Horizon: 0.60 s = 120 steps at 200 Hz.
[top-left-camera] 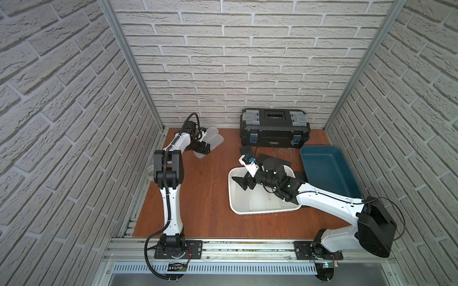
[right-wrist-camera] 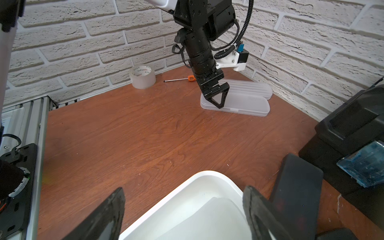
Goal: Place the pencil cases by color into the storage box
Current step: Move the pencil case to the center of the board.
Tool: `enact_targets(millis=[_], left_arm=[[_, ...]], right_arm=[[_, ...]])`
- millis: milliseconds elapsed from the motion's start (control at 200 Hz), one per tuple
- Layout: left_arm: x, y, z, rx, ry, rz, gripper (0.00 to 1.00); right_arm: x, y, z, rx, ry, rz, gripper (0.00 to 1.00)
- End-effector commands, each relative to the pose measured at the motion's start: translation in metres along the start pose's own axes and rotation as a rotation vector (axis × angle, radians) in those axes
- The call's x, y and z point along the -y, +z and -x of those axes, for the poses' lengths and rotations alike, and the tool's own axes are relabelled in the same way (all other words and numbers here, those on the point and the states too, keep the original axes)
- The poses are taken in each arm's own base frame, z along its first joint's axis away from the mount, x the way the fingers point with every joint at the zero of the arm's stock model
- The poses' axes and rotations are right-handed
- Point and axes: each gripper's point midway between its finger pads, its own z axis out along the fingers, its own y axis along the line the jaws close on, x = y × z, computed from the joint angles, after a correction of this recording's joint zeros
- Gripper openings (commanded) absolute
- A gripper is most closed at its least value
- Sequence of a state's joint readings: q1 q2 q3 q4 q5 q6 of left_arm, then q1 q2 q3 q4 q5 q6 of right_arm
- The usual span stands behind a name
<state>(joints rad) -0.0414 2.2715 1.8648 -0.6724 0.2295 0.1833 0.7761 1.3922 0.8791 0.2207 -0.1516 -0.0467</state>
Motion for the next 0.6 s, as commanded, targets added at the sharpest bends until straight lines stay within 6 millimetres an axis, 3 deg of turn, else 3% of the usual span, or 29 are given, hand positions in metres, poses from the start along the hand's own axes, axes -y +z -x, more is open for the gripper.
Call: enact_targets(millis=[0,365,595], left_arm=[[-0.0004,0.0155,-0.0104,-0.04,0.005,0.003,0.98],[-0.0047,0.0183,-0.0111,-0.067,0.02,0.017,0.98],[0.0032,0.0166,-0.0096,-0.085,0.049,0.034,0.95]], right_arm=[[-0.0051,-0.0013,0.0161,0.047,-0.026,0.021,0.89],[-0.0056,0.004,0.014,0.025,-0.025,0.029,0.89],[-0.0051,0.0058,0.0127,0.012,-0.016,0.028,0.88]])
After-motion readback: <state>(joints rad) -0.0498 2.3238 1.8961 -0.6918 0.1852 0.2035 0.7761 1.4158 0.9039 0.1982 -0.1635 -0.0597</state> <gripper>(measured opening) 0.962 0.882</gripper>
